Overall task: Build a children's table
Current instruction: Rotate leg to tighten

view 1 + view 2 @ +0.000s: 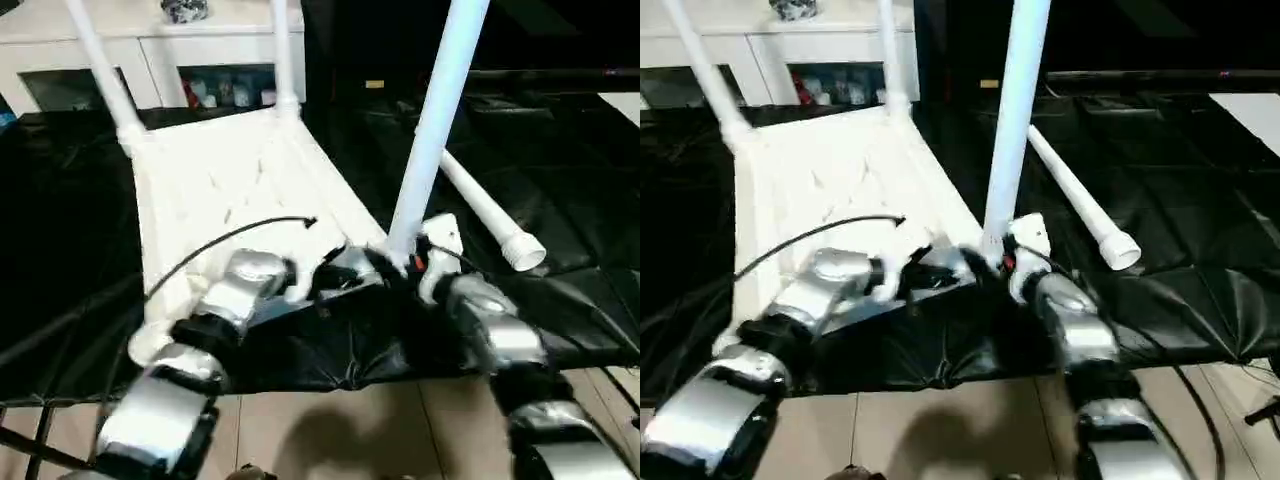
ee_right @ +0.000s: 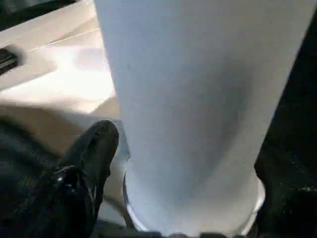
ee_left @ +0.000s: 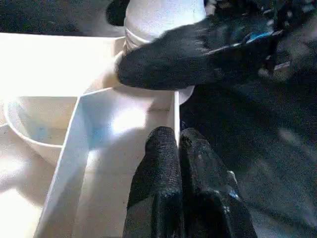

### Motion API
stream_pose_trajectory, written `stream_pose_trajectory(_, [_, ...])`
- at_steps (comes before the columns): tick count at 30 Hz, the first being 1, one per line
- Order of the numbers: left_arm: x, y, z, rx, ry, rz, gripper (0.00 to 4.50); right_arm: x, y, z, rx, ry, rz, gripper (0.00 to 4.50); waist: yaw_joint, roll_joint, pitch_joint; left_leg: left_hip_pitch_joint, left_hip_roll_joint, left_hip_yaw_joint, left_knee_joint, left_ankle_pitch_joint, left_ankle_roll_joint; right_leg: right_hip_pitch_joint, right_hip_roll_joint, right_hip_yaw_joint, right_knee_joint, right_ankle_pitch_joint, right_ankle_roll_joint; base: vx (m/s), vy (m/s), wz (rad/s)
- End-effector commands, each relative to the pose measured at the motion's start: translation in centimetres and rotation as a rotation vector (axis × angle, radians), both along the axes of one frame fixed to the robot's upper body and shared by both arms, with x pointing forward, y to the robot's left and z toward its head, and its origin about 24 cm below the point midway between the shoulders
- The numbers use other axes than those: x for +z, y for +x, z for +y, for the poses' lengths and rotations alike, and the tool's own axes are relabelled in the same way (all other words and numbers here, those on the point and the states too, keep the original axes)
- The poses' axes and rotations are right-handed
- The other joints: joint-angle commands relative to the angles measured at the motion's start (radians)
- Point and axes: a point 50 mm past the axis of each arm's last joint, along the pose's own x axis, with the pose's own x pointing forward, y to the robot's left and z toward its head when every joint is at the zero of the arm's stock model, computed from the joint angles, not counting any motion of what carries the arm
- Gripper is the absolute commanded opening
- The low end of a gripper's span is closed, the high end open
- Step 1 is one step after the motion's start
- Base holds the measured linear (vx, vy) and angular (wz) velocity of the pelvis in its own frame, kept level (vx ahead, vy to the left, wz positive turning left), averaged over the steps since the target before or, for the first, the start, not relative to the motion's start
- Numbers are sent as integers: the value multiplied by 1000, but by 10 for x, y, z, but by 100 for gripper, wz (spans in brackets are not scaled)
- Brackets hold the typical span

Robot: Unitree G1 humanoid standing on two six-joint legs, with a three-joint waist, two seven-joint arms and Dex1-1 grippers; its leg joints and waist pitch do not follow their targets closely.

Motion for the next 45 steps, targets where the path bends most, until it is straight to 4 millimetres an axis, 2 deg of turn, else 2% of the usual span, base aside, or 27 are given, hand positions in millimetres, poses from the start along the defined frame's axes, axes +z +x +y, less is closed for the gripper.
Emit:
stream_pose_trajectory(1, [15,-6,-14,-155,-115,-34,0,-6,-15,18,260,-3,65,387,5,-18,-64,11,42,-19,-66,-247,81,51,-62,46,-76,-295,-211,0,0,0])
stream_pose_trajectory(6, [17,-6,-6,-226,-82,-17,0,-5,-27,10,467,-23,110,387,15,-14,-63,17,48,-20,-68,-273,67,46,-66,48,-80,-329,-211,0,0,0])
stream_pose_trajectory(8, [18,-6,-4,-251,-69,-10,0,-4,-29,7,510,-32,120,387,19,-15,-63,17,48,-20,-68,-273,66,46,-67,49,-79,-326,-213,0,0,0])
stream_pose_trajectory(9, [18,-7,-2,-270,-62,-5,0,-3,-30,5,543,-38,127,387,21,-11,-64,17,48,-20,-67,-271,65,45,-68,49,-79,-323,-214,0,0,0])
stream_pose_trajectory(11, [20,-7,1,-310,-46,6,0,-1,-32,3,610,-51,149,387,25,-13,-65,18,48,-20,-67,-264,63,45,-67,50,-75,-297,-224,0,0,0])
stream_pose_trajectory(12, [20,-7,2,-329,-41,12,0,0,-33,2,637,-58,159,361,26,-14,-66,17,49,-20,-67,-258,66,47,-67,49,-73,-285,-228,0,0,0])
stream_pose_trajectory(14, [22,-8,4,-371,-26,21,0,1,-34,1,686,-76,176,354,29,-9,-67,18,49,-20,-66,-251,69,46,-67,50,-71,-266,-237,0,0,0])
stream_pose_trajectory(16, [22,-9,5,-384,-21,22,0,2,-34,2,709,-82,184,349,31,-9,-68,17,50,-20,-65,-247,68,45,-67,49,-69,-251,-243,0,0,0])
stream_pose_trajectory(17, [22,-9,5,-392,-19,25,0,2,-35,2,723,-86,189,317,31,-9,-67,17,50,-20,-66,-250,66,45,-67,49,-69,-252,-244,0,0,0])
stream_pose_trajectory(20, [22,-10,5,-417,-14,34,0,1,-36,4,760,-93,207,310,33,-10,-67,18,50,-21,-67,-261,58,47,-69,49,-71,-268,-243,0,0,0])
stream_pose_trajectory(22, [21,-11,4,-431,-14,39,0,1,-38,4,779,-98,214,284,34,-11,-67,17,50,-21,-67,-254,57,48,-69,49,-69,-258,-244,0,0,0])
stream_pose_trajectory(26, [21,-11,4,-418,-22,40,0,0,-38,6,770,-92,207,276,35,-10,-68,17,50,-21,-66,-249,58,48,-69,49,-68,-249,-246,0,0,0])
stream_pose_trajectory(31, [19,-6,5,-327,-35,25,0,0,-31,10,634,-51,150,276,34,-8,-65,18,50,-22,-69,-271,48,45,-70,49,-73,-288,-237,0,0,0])
stream_pose_trajectory(33, [18,-1,5,-201,-52,-1,0,-3,-17,10,389,-48,94,275,27,-9,-62,20,50,-25,-73,-308,19,42,-73,48,-78,-355,-219,0,0,0])
stream_pose_trajectory(34, [18,2,4,-135,-60,-15,0,-6,-10,9,258,-57,80,275,17,-9,-60,21,50,-29,-76,-329,-2,39,-75,48,-80,-391,-210,0,0,0])
stream_pose_trajectory(36, [17,5,0,-46,-81,-29,0,-8,-3,7,85,-33,72,275,1,-12,-58,15,44,-34,-80,-340,-13,47,-74,44,-85,-436,-186,0,0,0])
stream_pose_trajectory(38, [17,6,-3,-5,-90,-34,0,-10,-1,8,13,-14,78,275,-10,-12,-60,13,42,-35,-79,-334,-6,48,-73,44,-89,-434,-175,0,0,0])
stream_pose_trajectory(39, [17,6,-3,-5,-90,-34,0,-10,-1,8,13,-14,78,275,-13,-13,-61,13,41,-32,-78,-321,4,47,-70,47,-88,-405,-179,0,0,0])
stream_pose_trajectory(40, [16,7,-8,48,-104,-38,0,-12,1,9,-59,-6,76,275,-15,-14,-62,16,40,-28,-75,-313,14,43,-70,49,-89,-383,-190,0,0,0])
stream_pose_trajectory(41, [16,8,-13,105,-118,-42,0,-14,2,10,-133,-4,79,275,-15,-14,-62,17,39,-28,-73,-306,19,43,-70,49,-88,-376,-193,0,0,0])
stream_pose_trajectory(44, [16,8,-19,142,-132,-42,0,-17,3,11,-193,2,93,275,-15,-14,-66,15,37,-22,-69,-246,39,46,-66,49,-82,-303,-211,0,0,0])
stream_pose_trajectory(45, [15,3,-34,141,-171,-40,0,-19,2,23,-233,50,102,275,-16,-12,-67,12,37,-21,-68,-229,48,48,-65,49,-79,-275,-217,0,0,0])
